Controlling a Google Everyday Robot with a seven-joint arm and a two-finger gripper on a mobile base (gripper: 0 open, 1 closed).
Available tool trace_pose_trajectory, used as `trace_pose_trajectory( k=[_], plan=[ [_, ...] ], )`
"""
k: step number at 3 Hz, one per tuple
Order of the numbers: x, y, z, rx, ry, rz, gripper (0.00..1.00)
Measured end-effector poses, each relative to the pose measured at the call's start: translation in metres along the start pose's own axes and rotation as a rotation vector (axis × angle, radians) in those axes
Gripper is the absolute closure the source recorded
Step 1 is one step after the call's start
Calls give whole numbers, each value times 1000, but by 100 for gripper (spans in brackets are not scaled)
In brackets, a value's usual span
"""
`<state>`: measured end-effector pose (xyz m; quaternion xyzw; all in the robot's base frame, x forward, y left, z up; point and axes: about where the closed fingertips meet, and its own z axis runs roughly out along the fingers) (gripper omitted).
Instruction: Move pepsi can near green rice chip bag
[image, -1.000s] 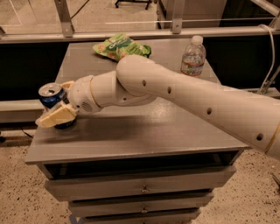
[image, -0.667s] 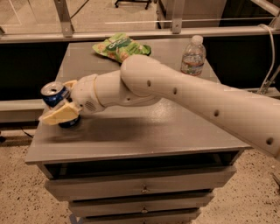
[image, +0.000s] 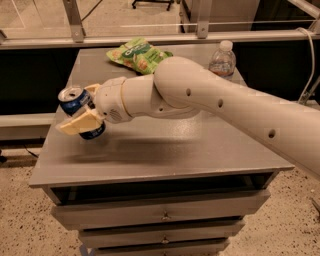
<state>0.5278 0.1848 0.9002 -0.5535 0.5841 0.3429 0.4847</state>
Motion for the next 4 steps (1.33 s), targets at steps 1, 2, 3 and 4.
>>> trace_pose_trajectory(
  k=[1, 2, 3, 4],
  plan=[
    [-1, 1, 0, 3, -4, -3, 100],
    [-7, 4, 0, 20, -31, -23, 100],
    [-6, -30, -10, 110, -71, -75, 100],
    [-4, -75, -19, 193, -97, -131, 100]
  ],
)
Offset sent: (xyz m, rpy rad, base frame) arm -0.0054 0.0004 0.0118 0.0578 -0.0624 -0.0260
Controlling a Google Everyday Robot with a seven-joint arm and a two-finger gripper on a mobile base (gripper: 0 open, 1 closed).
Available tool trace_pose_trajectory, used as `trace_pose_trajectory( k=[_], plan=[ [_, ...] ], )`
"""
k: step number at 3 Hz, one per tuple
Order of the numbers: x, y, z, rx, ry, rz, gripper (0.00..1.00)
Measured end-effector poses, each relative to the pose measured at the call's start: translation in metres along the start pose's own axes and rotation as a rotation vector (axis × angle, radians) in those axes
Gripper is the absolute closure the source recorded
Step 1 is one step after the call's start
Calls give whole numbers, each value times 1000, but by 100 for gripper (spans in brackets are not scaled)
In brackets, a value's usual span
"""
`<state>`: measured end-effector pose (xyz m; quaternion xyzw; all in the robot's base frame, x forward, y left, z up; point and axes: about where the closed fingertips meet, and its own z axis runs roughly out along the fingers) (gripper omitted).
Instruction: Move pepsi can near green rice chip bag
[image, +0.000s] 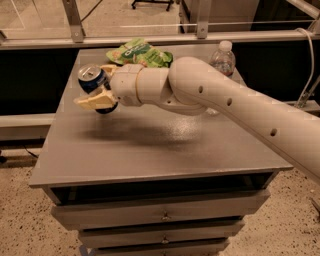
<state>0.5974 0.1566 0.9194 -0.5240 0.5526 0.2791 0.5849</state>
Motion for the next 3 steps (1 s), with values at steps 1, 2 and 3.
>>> trace_pose_trajectory(
  k=[1, 2, 3],
  plan=[
    [13, -59, -6, 104, 2, -51, 100],
    [22, -88, -15, 164, 17, -69, 100],
    [28, -103, -27, 229, 34, -65, 100]
  ],
)
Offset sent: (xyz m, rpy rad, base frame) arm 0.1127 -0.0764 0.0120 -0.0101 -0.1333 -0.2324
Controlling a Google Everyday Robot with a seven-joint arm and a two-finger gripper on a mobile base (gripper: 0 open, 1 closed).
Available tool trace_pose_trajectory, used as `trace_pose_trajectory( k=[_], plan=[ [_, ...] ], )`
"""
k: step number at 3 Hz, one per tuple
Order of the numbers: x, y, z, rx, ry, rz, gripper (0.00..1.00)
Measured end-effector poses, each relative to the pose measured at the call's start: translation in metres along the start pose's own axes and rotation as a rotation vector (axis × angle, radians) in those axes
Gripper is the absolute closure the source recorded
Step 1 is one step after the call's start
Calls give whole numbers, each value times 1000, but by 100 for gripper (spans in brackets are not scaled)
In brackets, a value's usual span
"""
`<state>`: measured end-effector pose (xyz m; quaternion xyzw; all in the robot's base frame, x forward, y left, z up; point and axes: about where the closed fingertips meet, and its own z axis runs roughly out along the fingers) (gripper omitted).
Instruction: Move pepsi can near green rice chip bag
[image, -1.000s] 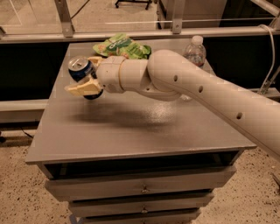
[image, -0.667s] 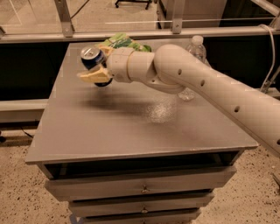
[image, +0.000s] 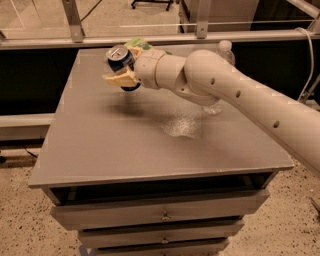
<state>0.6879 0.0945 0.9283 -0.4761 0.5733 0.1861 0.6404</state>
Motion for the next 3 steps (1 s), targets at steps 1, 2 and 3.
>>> trace_pose_trajectory(
  k=[1, 2, 3],
  plan=[
    [9, -1, -1, 73, 13, 22, 100],
    [16, -8, 4, 137, 10, 43, 100],
    [24, -18, 3, 197, 21, 57, 100]
  ],
)
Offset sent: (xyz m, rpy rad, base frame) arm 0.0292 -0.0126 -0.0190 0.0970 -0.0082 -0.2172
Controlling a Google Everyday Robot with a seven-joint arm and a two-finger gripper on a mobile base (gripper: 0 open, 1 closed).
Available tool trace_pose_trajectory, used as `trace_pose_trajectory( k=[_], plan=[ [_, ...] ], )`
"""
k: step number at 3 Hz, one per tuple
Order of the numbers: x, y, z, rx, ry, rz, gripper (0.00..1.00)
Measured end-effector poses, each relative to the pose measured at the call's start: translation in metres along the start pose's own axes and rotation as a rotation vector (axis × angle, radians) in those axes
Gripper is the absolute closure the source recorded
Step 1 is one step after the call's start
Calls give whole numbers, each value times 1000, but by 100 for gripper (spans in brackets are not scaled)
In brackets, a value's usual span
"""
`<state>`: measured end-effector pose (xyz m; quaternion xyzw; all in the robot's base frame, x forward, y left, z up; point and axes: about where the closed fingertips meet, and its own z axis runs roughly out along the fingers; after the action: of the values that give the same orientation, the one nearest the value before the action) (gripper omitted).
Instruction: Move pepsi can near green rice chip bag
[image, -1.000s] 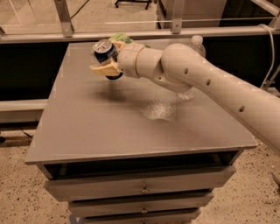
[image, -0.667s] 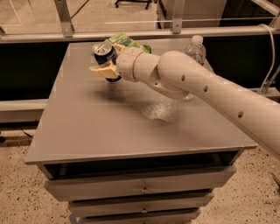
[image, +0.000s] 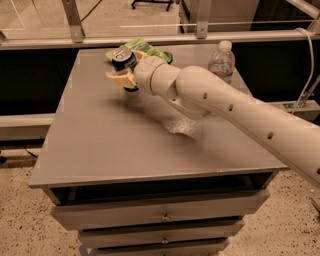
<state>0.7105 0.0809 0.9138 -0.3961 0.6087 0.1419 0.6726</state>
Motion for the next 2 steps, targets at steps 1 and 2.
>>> trace_pose_trajectory(
  k=[1, 2],
  plan=[
    [11, -11, -5, 62, 29, 19, 100],
    [24, -28, -14, 140, 45, 55, 100]
  ],
)
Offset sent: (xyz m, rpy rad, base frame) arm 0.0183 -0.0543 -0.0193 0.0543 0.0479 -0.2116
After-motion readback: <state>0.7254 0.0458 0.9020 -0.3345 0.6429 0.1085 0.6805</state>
